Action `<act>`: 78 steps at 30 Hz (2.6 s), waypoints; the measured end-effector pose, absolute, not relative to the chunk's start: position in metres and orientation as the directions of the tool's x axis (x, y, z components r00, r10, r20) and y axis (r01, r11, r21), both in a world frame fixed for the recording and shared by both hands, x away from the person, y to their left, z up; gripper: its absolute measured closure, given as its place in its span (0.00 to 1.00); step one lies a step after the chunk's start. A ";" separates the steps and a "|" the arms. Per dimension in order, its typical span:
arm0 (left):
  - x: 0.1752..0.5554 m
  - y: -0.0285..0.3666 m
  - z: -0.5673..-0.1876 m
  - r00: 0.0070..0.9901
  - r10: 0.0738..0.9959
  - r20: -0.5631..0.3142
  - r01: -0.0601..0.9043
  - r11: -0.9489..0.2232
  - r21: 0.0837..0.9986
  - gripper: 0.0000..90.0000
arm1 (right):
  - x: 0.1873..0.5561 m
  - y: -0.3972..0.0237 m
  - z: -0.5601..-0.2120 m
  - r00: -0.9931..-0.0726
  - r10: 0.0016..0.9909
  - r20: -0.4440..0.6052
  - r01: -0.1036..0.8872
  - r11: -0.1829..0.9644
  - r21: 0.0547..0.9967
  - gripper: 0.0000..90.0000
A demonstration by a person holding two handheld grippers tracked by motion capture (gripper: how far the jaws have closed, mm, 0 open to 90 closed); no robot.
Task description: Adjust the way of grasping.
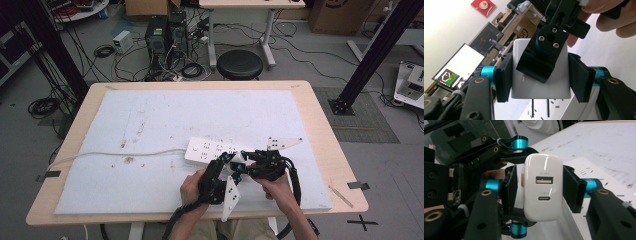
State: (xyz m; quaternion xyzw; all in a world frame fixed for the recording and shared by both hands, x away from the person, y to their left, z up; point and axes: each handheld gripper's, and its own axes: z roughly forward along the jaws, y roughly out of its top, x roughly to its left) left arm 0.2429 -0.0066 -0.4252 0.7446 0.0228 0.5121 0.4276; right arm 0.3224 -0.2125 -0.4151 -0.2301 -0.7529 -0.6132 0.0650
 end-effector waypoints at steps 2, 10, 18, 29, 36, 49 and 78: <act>0.243 -0.007 -0.426 0.472 0.472 0.745 -0.406 -0.634 0.659 0.47 | 0.322 -0.212 -0.415 -0.887 0.266 0.378 0.425 0.143 0.894 0.61; 0.243 -0.006 -0.426 0.467 0.469 0.749 -0.412 -0.635 0.654 0.47 | 0.322 -0.212 -0.416 -0.887 0.266 0.378 0.424 0.144 0.894 0.66; 0.243 -0.005 -0.427 0.467 0.466 0.751 -0.414 -0.635 0.652 0.47 | 0.323 -0.212 -0.417 -0.883 0.261 0.390 0.435 0.145 0.889 0.69; 0.244 -0.006 -0.428 0.478 0.470 0.742 -0.400 -0.636 0.660 0.47 | 0.324 -0.212 -0.418 -0.878 0.272 0.394 0.441 0.141 0.886 0.70; 0.246 -0.005 -0.429 0.495 0.475 0.728 -0.396 -0.623 0.675 0.46 | 0.324 -0.212 -0.418 -0.872 0.286 0.397 0.449 0.146 0.881 0.70; 0.249 -0.005 -0.428 0.556 0.470 0.685 -0.370 -0.598 0.711 0.26 | 0.324 -0.214 -0.419 -0.872 0.304 0.385 0.441 0.145 0.886 0.70; 0.243 0.055 -0.414 0.628 0.652 0.425 -0.205 -0.388 0.898 0.26 | 0.327 -0.229 -0.415 -0.860 0.356 0.365 0.428 0.113 0.897 0.70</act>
